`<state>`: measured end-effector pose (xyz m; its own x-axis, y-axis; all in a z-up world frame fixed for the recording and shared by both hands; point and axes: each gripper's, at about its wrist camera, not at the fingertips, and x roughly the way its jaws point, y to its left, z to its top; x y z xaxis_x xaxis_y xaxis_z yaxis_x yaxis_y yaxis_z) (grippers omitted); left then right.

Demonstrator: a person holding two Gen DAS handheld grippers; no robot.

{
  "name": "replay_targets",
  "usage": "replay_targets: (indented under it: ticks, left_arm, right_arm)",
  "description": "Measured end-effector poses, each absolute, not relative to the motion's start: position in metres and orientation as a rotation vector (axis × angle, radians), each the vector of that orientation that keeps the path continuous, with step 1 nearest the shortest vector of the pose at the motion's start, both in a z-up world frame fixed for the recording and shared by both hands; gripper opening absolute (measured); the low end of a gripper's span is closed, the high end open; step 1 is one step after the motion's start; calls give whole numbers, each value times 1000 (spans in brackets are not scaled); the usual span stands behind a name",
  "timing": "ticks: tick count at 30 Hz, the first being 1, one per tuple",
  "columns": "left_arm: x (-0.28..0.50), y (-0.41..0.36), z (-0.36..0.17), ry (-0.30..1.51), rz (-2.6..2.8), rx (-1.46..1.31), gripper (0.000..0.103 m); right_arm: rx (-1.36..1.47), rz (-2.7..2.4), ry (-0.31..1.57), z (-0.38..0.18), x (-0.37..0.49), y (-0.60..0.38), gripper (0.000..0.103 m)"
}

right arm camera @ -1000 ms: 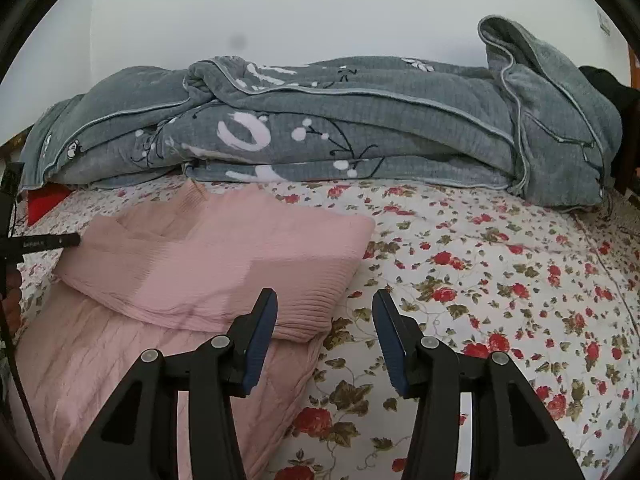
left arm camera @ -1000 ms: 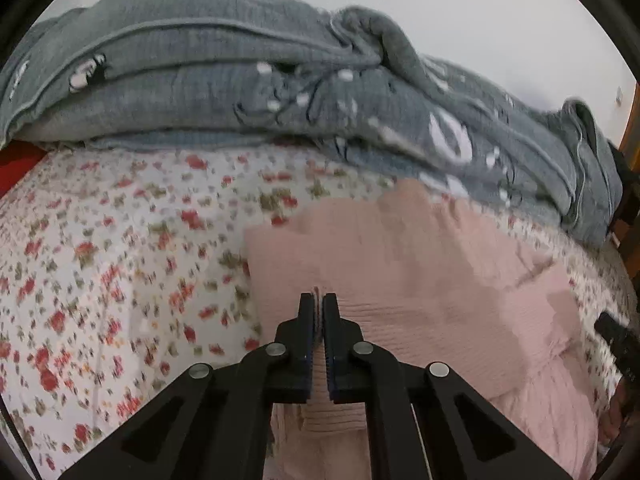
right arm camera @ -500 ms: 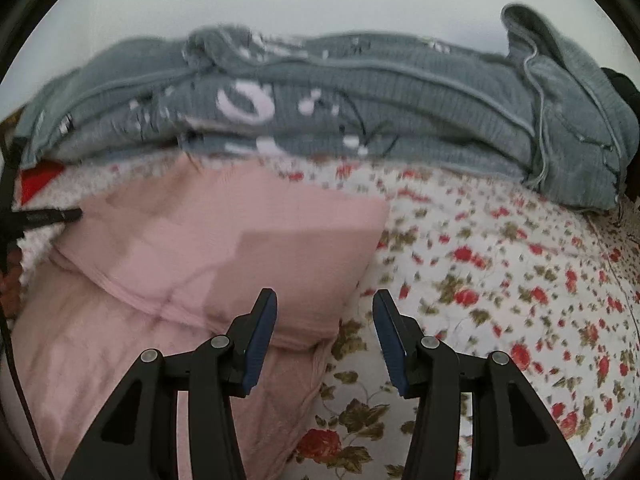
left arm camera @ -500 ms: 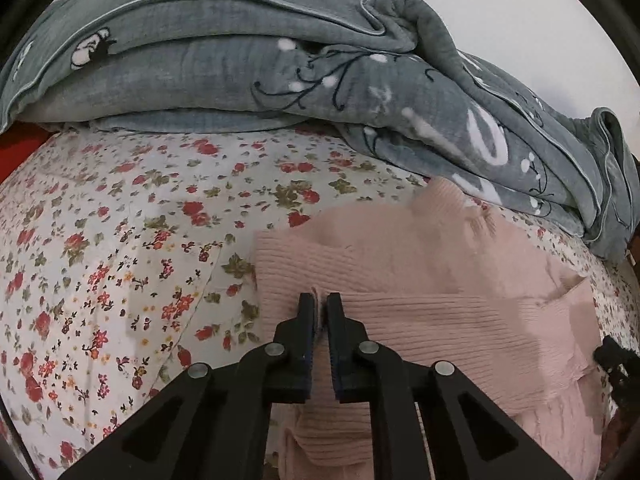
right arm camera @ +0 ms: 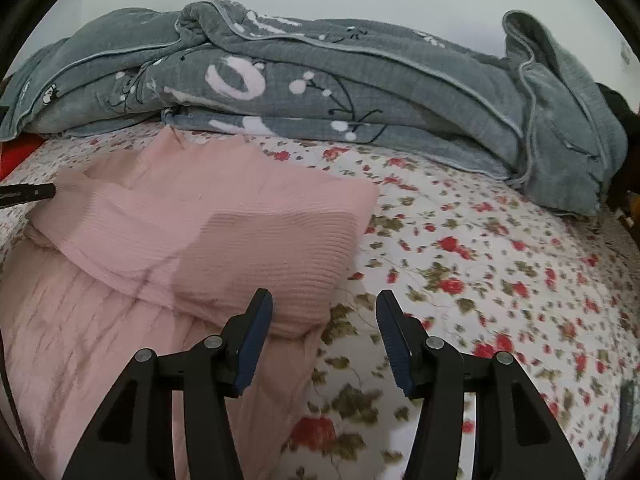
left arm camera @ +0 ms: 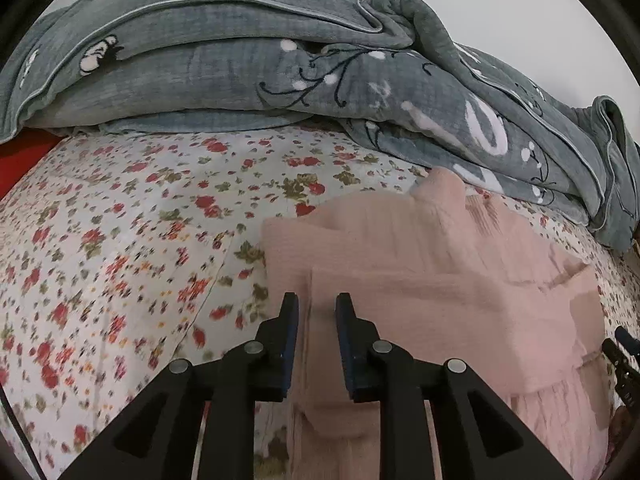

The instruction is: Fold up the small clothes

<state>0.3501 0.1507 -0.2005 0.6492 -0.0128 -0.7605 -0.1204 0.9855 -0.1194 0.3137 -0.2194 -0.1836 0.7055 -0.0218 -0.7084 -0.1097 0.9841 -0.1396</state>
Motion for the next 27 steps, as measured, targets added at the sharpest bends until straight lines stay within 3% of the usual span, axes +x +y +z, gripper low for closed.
replay_targets:
  ticks: [4, 8, 10, 27]
  left_arm:
    - [324, 153, -192, 874, 51, -183, 20]
    - [287, 155, -184, 875, 42, -191, 46]
    - [261, 153, -180, 865, 47, -175, 48]
    - [94, 146, -190, 880, 77, -238, 48]
  right_arm:
    - [-151, 35, 779, -171, 290, -225, 52]
    - [-111, 72, 792, -159, 254, -226, 53]
    - [-104, 86, 800, -157, 238, -223, 53]
    - [-5, 145, 829, -164, 91, -228, 53]
